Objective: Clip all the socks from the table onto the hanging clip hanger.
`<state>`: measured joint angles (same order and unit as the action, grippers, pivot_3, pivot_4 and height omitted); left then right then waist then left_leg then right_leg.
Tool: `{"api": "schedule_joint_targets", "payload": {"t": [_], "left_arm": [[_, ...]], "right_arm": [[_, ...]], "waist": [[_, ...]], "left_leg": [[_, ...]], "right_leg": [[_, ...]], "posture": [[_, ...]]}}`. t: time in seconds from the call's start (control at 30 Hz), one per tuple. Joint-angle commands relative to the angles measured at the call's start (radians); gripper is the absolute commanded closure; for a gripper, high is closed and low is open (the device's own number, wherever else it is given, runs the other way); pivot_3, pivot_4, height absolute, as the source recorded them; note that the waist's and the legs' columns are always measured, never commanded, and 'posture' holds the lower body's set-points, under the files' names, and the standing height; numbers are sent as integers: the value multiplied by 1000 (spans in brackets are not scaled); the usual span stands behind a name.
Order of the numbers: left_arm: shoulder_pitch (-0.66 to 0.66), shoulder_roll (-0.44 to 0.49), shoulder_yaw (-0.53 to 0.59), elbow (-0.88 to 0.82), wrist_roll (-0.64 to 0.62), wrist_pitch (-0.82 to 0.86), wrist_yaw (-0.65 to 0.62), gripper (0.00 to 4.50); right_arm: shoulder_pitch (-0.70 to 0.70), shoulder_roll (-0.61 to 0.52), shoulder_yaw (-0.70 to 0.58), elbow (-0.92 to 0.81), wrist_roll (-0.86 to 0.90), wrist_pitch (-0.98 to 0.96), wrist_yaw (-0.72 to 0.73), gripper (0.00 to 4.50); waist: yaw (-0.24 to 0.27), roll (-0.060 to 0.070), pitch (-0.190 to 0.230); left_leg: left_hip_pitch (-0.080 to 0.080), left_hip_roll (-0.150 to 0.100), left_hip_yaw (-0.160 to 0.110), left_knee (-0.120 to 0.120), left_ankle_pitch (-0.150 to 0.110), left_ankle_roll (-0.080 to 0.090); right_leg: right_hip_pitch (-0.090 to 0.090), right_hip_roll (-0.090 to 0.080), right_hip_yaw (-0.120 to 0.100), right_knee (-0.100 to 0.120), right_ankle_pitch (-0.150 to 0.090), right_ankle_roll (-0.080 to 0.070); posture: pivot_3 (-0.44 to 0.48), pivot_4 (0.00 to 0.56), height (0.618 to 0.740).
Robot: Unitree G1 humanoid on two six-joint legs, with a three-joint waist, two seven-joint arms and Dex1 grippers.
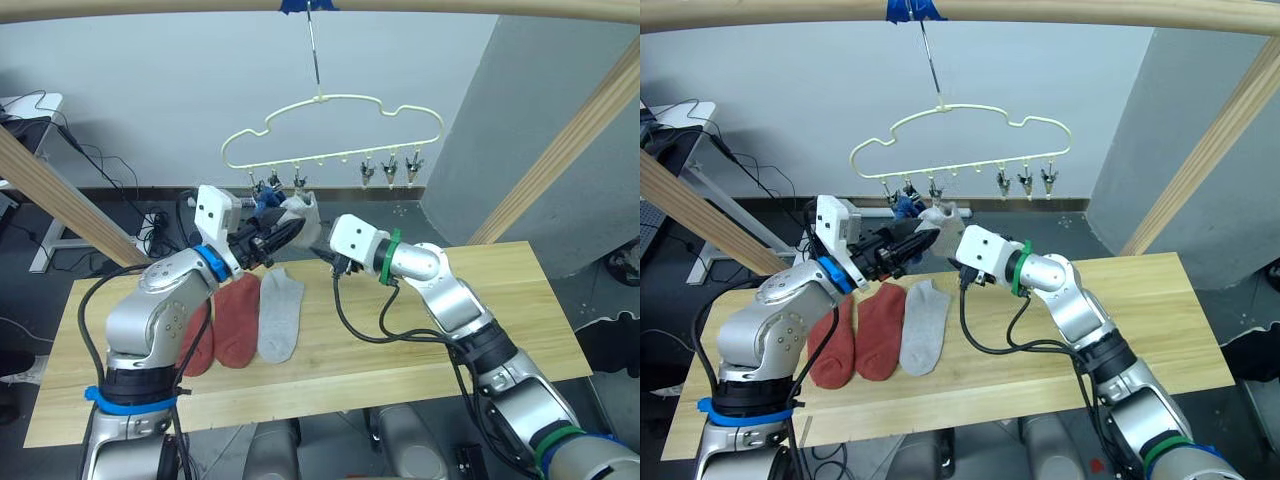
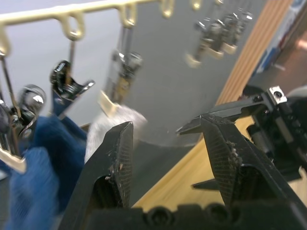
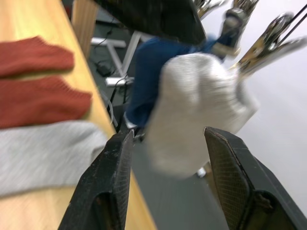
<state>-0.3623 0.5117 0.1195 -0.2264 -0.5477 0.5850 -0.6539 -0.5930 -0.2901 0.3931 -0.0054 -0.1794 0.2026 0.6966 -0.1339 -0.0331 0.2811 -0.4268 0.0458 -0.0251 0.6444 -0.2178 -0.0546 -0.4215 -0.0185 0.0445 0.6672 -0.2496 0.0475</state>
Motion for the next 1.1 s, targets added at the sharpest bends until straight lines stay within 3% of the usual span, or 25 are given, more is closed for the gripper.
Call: {"api": "schedule_joint_targets", "payload": {"t": [0.03, 0.2, 0.37, 0.63, 1.1], "left_arm": [[14, 31, -5, -54, 36, -64, -30, 2056], [26, 84, -5, -79, 52, -109, -88, 2056], [4, 137, 0, -108, 9, -91, -165, 2056], [-75, 125, -26, -111, -19, -59, -179, 2056], [-86, 105, -41, -101, -5, -65, -167, 2056]], "right_arm": [[48, -41, -37, -157, 39, 99, 44, 2008], [105, -27, -170, -334, 154, 339, 8, 2008], [77, 122, -311, -416, 178, 518, -210, 2008], [-22, 176, -331, -336, 202, 552, -299, 2008], [-117, 202, -323, -186, 236, 497, -353, 2008]], "waist": [[2, 0, 0], [5, 0, 0], [4, -1, 0], [-1, -1, 0], [-4, -1, 0]], "left_leg": [[0, 0, 0, 0, 0, 0], [1, 0, 1, 1, 0, 0], [3, 0, 0, 1, 2, -3], [3, 0, 1, 1, 4, -3], [2, 0, 0, 1, 4, -3]], "right_leg": [[0, 0, 0, 0, 0, 0], [0, 0, 1, 3, 0, 0], [-2, 1, 1, 10, -1, 0], [-2, 1, 2, 11, -3, 2], [-3, 1, 1, 11, -1, -1]], "posture": [[-185, 237, 740], [-177, 234, 740], [-175, 234, 740], [-174, 234, 740], [-163, 232, 740]]}}
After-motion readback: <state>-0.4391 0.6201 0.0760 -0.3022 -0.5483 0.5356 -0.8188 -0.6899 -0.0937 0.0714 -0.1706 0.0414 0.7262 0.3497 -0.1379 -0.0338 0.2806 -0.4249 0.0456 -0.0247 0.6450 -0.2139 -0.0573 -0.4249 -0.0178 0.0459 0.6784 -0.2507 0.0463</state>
